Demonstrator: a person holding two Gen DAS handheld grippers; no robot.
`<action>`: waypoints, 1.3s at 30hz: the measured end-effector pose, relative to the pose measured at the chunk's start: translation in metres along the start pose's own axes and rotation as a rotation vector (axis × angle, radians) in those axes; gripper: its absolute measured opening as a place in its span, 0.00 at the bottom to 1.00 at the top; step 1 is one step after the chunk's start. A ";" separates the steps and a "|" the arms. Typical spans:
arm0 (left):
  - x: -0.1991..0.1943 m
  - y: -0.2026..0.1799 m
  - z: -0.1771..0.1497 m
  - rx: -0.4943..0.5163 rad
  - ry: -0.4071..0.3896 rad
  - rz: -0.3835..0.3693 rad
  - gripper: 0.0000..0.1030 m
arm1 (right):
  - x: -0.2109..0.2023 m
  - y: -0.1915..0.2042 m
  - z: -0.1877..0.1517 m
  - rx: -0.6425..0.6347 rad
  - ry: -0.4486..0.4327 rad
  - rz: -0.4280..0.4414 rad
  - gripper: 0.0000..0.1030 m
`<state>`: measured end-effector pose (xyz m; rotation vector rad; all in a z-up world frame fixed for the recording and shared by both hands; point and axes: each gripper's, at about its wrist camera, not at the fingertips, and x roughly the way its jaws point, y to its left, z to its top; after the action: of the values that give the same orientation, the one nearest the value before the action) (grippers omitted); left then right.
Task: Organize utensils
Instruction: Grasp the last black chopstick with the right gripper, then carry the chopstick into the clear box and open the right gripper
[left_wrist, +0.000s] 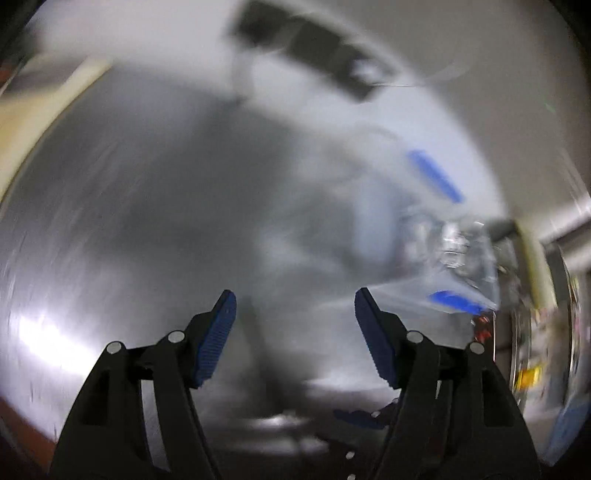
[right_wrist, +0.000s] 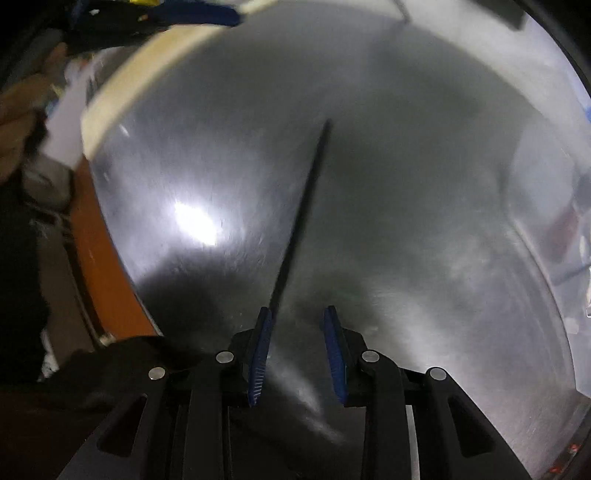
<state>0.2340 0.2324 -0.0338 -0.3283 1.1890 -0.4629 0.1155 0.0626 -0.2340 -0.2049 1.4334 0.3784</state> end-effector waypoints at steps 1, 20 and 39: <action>0.001 0.016 -0.005 -0.037 0.010 0.006 0.62 | 0.007 0.006 0.001 -0.008 0.023 -0.005 0.30; 0.050 0.059 -0.064 -0.190 0.226 -0.169 0.62 | 0.021 -0.008 -0.021 0.209 0.032 0.107 0.07; 0.111 0.020 -0.126 -0.274 0.375 -0.234 0.07 | 0.006 -0.042 -0.028 0.353 0.023 0.468 0.07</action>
<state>0.1522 0.1930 -0.1761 -0.6420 1.5938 -0.5819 0.1062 0.0148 -0.2472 0.4204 1.5402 0.4941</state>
